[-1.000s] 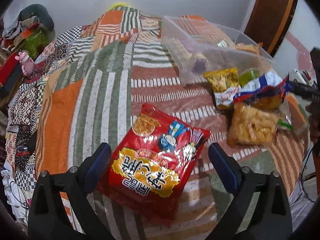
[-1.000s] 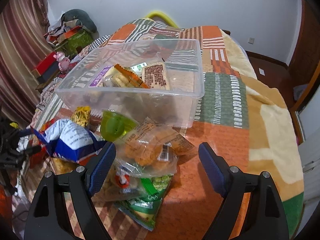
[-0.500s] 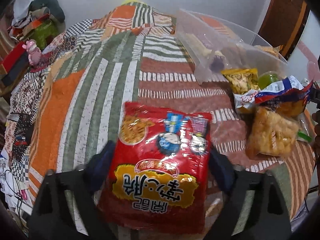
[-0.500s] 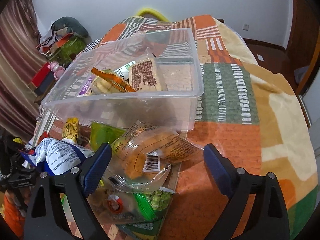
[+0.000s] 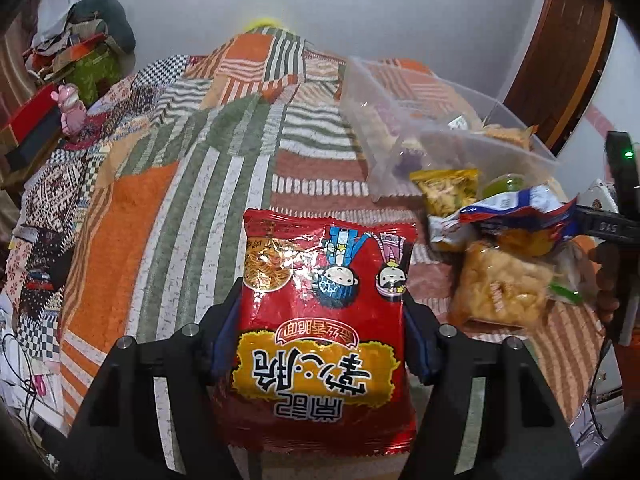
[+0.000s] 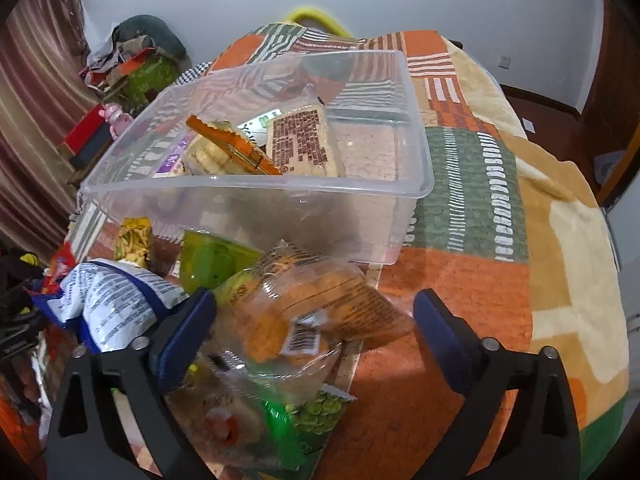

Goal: Organize snacks

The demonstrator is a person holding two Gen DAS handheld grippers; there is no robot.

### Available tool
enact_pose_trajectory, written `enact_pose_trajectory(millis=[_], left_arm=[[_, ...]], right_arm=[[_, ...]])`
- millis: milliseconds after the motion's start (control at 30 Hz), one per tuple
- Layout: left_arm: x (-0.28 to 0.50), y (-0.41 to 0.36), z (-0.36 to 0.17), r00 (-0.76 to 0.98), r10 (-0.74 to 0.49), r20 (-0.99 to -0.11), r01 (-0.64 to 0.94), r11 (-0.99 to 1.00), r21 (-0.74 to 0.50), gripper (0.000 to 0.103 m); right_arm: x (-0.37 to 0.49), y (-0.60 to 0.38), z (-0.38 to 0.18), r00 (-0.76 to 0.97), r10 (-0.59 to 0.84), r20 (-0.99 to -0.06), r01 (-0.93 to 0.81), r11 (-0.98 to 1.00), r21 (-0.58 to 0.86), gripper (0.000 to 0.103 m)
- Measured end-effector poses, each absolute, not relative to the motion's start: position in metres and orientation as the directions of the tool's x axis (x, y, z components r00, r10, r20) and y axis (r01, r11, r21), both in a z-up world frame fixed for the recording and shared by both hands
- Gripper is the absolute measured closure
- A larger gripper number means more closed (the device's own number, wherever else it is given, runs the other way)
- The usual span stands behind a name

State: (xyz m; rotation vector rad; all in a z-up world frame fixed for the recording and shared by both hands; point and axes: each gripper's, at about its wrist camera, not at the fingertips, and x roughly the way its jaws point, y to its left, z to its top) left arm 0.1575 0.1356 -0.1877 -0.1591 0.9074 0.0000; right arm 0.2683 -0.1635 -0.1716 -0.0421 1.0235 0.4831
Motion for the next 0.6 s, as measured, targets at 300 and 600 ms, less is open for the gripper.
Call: enact_pose_trajectory(millis=[300,600], left_arm=[[0.150,0.126,-0.153,0.674,-0.062,-0.736,-0.057,0.989,-0.136,0.036],[0.158,0.109,-0.124,0.721,-0.080,-0.688,-0.039,0.987,-0.156,0.036]], right_arm=[[0.257,-0.159,-0.162,0.442,0.387,-0.809,-0.467,0.869,0.161,0.044],[0.246,-0.178,-0.140,0.474,0.388,-0.791,-0.479,0.867,0.138,0.095]])
